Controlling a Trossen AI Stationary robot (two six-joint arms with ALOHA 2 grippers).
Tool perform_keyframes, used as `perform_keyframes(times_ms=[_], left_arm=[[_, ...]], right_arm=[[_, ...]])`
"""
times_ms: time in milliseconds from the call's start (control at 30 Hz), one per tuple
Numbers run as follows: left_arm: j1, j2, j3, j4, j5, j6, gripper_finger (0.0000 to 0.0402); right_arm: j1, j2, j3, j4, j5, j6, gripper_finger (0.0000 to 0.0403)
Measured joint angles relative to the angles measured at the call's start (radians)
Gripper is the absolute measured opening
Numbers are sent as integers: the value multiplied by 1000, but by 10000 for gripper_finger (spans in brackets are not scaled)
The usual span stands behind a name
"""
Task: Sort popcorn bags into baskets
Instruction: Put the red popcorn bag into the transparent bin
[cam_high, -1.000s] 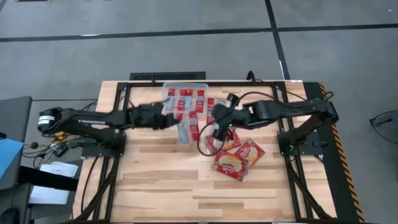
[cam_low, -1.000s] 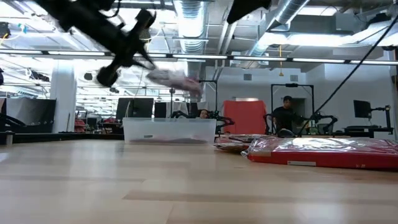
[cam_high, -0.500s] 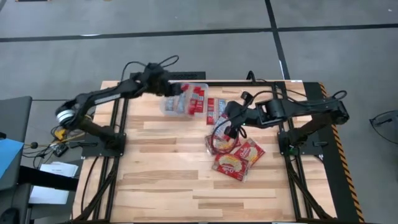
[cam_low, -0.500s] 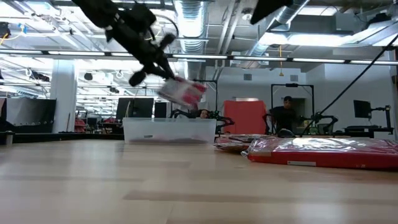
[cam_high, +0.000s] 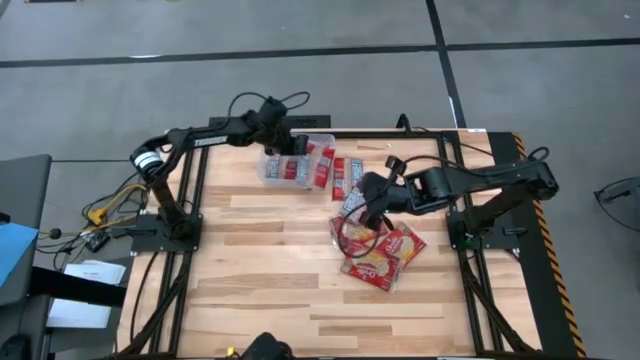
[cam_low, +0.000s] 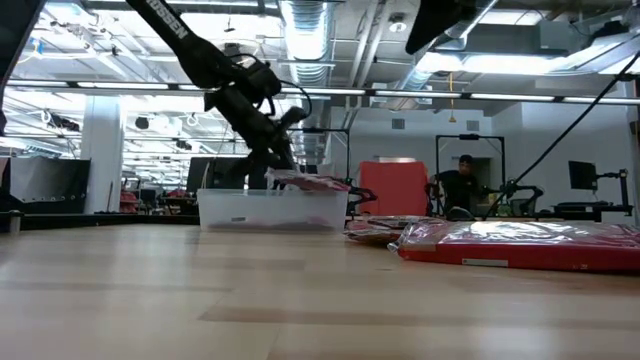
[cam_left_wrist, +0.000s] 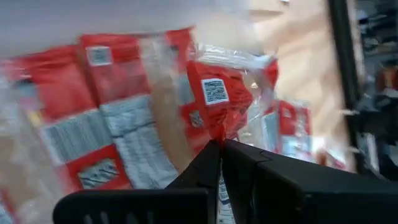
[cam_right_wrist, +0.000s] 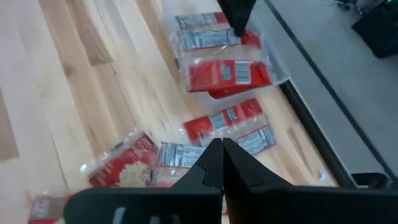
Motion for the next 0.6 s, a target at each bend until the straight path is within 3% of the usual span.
perform_keyframes(times_ms=[333,600], left_arm=[[5,18,-1,61,-80,-23,0],[-7,47,-2,63,-108,-29,0]], right_arm=[[-2,0,-1,-3,11,-1,38],[-2,0,-1,-1,12,-1,24]])
